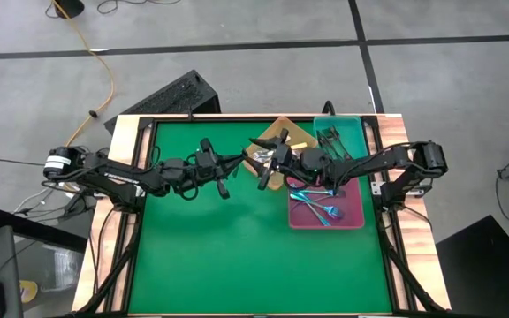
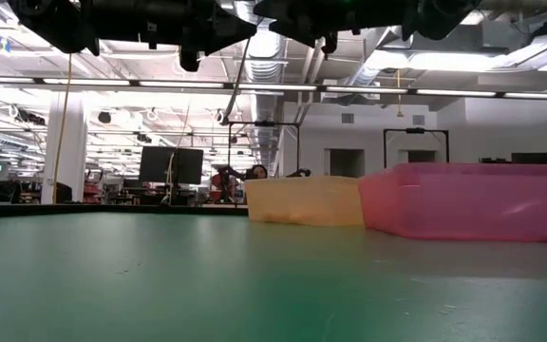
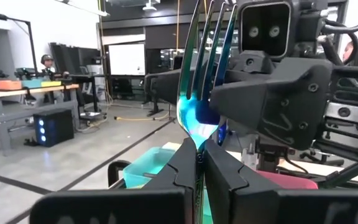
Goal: Sort silverware by color (type)
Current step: Put the blue fork into the pink bin
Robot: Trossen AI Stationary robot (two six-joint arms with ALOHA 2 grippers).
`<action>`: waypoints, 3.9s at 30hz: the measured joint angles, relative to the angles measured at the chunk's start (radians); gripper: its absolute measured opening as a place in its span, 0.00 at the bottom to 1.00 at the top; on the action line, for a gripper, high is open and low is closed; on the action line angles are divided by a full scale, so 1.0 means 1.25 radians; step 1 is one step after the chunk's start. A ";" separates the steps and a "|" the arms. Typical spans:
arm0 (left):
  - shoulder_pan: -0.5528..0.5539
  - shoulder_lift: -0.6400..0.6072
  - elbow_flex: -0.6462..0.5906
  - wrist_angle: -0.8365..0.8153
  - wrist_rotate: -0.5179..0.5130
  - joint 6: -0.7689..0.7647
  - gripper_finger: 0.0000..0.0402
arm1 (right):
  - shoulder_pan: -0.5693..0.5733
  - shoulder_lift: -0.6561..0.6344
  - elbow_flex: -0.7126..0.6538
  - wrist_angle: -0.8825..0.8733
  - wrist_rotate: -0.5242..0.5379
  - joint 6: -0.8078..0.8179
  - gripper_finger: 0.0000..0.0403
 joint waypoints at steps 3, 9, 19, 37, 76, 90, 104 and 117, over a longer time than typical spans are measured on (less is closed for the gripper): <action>0.000 0.000 0.000 0.002 0.000 0.000 0.00 | 0.000 0.000 0.009 -0.002 -0.002 0.000 0.64; 0.000 0.000 0.000 0.005 -0.002 0.000 0.00 | -0.011 0.000 0.016 -0.018 -0.022 0.007 0.52; 0.001 0.000 0.000 0.007 -0.009 0.000 0.00 | -0.036 0.000 0.016 -0.023 -0.082 0.076 0.22; 0.000 -0.001 0.000 -0.034 -0.004 0.010 0.05 | -0.036 0.000 0.016 -0.051 -0.054 0.072 0.05; 0.000 -0.023 0.000 -0.281 -0.037 -0.131 0.32 | -0.071 -0.226 0.219 -1.471 -0.100 0.210 0.05; 0.000 -0.023 0.000 -0.306 -0.037 -0.156 0.32 | 0.063 -0.183 0.107 -1.468 -0.156 0.207 0.05; 0.000 -0.023 0.000 -0.304 -0.037 -0.157 0.32 | -0.023 -0.182 -0.032 -1.286 -0.279 0.151 0.05; 0.000 -0.023 0.000 -0.304 -0.037 -0.171 0.32 | -0.080 -0.184 -0.111 -1.179 -0.311 0.133 0.07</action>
